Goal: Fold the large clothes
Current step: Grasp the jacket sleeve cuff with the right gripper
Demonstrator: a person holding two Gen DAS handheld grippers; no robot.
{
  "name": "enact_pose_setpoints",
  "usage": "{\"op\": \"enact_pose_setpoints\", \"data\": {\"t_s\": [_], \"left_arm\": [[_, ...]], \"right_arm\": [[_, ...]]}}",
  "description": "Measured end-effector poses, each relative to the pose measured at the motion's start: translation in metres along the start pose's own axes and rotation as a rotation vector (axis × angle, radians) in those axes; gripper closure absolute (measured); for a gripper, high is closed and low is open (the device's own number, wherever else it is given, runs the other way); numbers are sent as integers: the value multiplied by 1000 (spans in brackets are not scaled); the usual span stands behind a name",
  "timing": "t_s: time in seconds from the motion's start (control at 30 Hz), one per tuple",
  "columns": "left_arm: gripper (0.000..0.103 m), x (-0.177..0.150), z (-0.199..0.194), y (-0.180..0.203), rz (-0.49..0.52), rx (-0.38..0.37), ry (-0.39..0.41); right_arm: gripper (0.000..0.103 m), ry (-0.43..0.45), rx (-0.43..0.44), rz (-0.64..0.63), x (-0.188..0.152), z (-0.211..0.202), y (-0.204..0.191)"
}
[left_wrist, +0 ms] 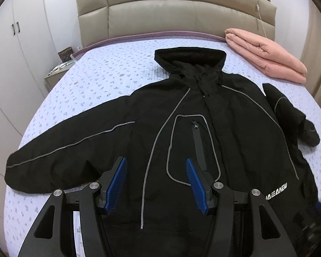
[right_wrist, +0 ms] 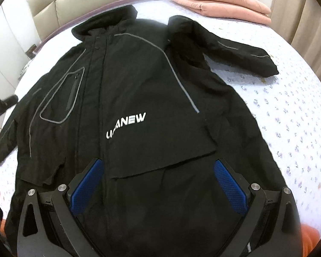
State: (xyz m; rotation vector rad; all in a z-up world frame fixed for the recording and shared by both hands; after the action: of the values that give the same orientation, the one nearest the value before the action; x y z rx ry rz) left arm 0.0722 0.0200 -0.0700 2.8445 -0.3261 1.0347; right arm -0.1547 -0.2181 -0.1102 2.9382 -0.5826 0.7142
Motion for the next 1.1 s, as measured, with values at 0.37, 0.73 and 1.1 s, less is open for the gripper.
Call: {"op": "enact_pose_setpoints", "data": {"t_s": [0.37,0.73,1.1], "left_arm": [[43,-6,19,15,74,20,-23],[43,-22,63,37,149,0,-91],[43,-25,65,38,161,-5,-103]], "right_arm": [[0,182,-87,145,147,11,178],[14,-3,-51,469,190,153,288],[75,42,-162,361,196,146,284]]}}
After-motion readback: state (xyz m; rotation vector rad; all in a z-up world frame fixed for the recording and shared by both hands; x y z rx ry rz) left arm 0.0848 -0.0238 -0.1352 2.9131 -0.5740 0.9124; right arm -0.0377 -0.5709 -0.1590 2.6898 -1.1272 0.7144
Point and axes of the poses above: each gripper's, at about its wrist camera, not at the fingertips, and z roughly the way its jaws point, y to its right, x to its top, the point moved 9 cm from there along z, roughly the way its jaws point, and after that the axes turned 5 degrees about -x, right-handed, at the moved point
